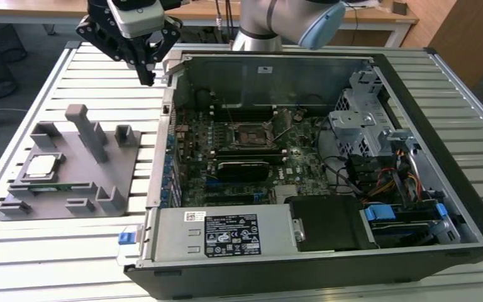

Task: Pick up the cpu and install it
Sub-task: 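Reach for the cpu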

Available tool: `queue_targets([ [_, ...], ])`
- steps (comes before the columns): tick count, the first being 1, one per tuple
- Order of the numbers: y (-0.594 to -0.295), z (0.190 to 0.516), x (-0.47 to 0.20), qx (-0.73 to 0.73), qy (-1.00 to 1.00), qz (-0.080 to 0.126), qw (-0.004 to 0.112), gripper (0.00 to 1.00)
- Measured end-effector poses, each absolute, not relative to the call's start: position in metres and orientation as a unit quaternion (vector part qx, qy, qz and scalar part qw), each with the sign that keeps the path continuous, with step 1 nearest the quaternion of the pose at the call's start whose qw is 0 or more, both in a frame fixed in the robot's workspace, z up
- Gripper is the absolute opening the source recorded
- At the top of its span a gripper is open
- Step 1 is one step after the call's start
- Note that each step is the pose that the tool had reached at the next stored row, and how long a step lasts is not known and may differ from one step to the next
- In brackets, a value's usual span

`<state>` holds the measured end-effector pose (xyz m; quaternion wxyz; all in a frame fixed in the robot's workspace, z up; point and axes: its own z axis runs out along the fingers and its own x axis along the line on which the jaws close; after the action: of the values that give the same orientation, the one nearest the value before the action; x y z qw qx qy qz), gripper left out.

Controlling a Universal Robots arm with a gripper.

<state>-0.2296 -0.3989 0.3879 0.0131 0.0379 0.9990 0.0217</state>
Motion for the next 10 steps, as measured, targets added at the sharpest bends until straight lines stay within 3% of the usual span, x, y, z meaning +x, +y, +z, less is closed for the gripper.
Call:
queue_targets([
  [10,-0.3989,0.3874,-0.2381,0.038,0.999,0.022,0.013,0.11],
])
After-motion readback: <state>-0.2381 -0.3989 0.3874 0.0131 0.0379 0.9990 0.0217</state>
